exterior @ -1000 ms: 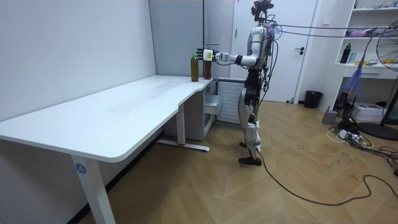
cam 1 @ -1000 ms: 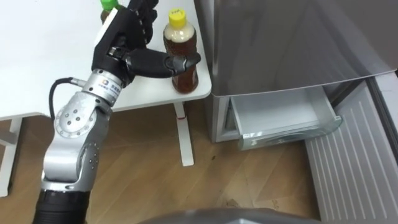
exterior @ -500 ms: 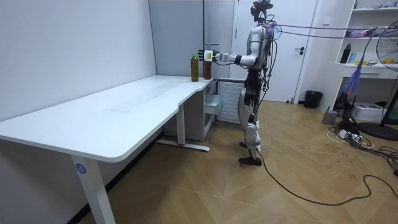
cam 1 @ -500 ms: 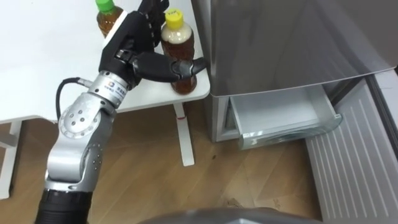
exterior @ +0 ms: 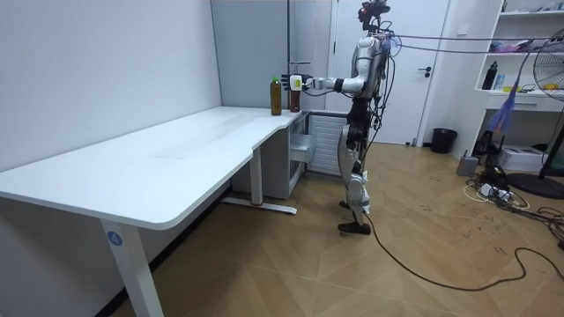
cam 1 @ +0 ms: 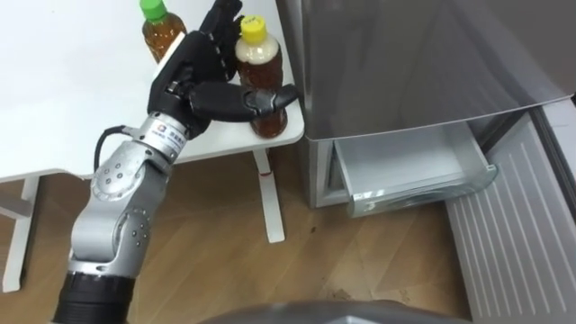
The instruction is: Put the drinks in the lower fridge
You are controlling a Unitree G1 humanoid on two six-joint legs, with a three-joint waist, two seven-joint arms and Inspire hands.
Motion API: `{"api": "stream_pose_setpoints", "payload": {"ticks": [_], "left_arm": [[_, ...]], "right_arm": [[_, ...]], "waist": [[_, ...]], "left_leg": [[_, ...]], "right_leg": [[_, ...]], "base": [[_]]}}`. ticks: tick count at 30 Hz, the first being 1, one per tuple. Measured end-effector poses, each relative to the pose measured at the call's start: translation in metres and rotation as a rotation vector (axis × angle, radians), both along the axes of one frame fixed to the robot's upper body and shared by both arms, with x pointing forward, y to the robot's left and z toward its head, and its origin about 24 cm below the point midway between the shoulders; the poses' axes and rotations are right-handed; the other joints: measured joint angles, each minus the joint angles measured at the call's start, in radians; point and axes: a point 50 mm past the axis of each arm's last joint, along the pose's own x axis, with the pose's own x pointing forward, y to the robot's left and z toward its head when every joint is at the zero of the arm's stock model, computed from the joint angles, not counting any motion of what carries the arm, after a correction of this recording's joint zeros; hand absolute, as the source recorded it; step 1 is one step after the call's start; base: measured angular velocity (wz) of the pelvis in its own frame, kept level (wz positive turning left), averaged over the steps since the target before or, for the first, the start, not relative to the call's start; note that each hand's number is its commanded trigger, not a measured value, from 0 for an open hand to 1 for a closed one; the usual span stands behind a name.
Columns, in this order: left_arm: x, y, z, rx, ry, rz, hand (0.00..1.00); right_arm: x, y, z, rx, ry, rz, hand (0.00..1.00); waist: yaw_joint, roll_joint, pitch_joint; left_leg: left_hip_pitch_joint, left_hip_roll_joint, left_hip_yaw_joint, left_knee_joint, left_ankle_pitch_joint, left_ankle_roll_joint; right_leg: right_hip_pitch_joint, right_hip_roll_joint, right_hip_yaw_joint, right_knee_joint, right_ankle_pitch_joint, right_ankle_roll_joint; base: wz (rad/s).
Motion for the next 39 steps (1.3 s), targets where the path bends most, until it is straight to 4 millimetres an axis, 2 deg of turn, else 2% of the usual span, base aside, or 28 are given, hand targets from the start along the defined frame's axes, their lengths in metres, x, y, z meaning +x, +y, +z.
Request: {"api": "stream_pose_setpoints", "payload": {"ticks": [7, 11, 15, 16, 17, 18, 19, 20, 30, 39], "left_arm": [[0.000, 0.000, -0.005, 0.001, 0.027, 0.001, 0.00], [0.000, 0.000, -0.007, 0.002, 0.043, 0.000, 0.00], [0.000, 0.000, -0.007, 0.002, 0.046, -0.001, 0.00], [0.000, 0.000, -0.007, 0.003, 0.046, 0.001, 0.07], [0.000, 0.000, -0.007, 0.003, 0.046, 0.001, 0.51], [0.000, 0.000, -0.007, 0.003, 0.046, 0.001, 0.71], [0.000, 0.000, -0.007, 0.003, 0.046, 0.001, 0.78], [0.000, 0.000, -0.007, 0.003, 0.047, 0.001, 1.00], [0.000, -0.003, -0.010, 0.008, 0.068, -0.002, 1.00], [-0.002, -0.005, -0.020, 0.032, 0.142, -0.013, 1.00]], "right_arm": [[-0.002, 0.000, 0.000, -0.003, 0.019, -0.003, 0.00], [-0.002, 0.000, 0.000, -0.003, 0.022, -0.004, 0.00], [-0.002, 0.000, 0.000, -0.003, 0.023, -0.003, 0.00], [-0.002, 0.000, 0.000, -0.003, 0.023, -0.002, 0.00], [-0.001, 0.000, 0.000, -0.003, 0.022, -0.002, 0.00], [0.000, 0.000, 0.000, -0.004, 0.018, -0.002, 0.00], [0.000, 0.000, 0.000, -0.004, 0.018, -0.001, 0.00], [0.000, 0.000, 0.000, -0.003, 0.018, -0.001, 0.00], [0.000, 0.000, 0.000, -0.007, 0.021, 0.001, 0.00], [0.001, 0.000, 0.000, -0.007, 0.024, 0.000, 0.00]], "waist": [[-0.002, -0.021, 0.0043], [-0.002, -0.025, 0.0063], [-0.002, -0.026, 0.0043], [-0.002, -0.027, 0.0051], [-0.002, -0.027, 0.0048], [-0.003, -0.026, 0.0043], [-0.005, -0.026, 0.0044], [-0.006, -0.026, 0.0046], [-0.021, -0.016, -0.0002], [-0.024, -0.012, 0.0016]], "left_leg": [[0.001, -0.001, 0.002, 0.003, 0.000, 0.000], [0.001, -0.001, 0.006, 0.006, 0.000, 0.000], [0.001, -0.001, 0.012, 0.007, 0.000, 0.000], [0.000, 0.000, 0.015, 0.007, 0.000, 0.000], [0.000, 0.000, 0.017, 0.007, 0.000, 0.000], [-0.002, 0.000, 0.018, 0.007, 0.000, 0.000], [-0.002, 0.000, 0.019, 0.008, 0.000, 0.000], [-0.002, 0.000, 0.019, 0.008, 0.000, 0.000], [-0.002, 0.000, 0.021, 0.011, 0.000, 0.000], [-0.011, 0.000, 0.024, 0.013, 0.000, 0.000]], "right_leg": [[-0.003, 0.001, 0.008, -0.001, -0.001, 0.000], [-0.004, 0.001, 0.011, -0.001, -0.001, 0.000], [-0.013, 0.001, 0.015, 0.000, -0.001, 0.000], [-0.014, 0.001, 0.019, 0.002, -0.001, 0.000], [-0.014, 0.001, 0.020, 0.002, -0.001, 0.000], [-0.015, 0.001, 0.021, 0.007, -0.001, 0.000], [-0.017, 0.000, 0.023, 0.009, -0.001, 0.000], [-0.017, 0.000, 0.023, 0.009, -0.002, 0.000], [-0.017, 0.001, 0.028, 0.012, -0.002, 0.000], [-0.032, 0.001, 0.033, 0.013, -0.002, -0.001]], "base": [[0.00], [-0.03], [-0.03], [-0.07], [-0.06], [-0.04], [-0.03], [0.00], [0.00], [0.00]]}}
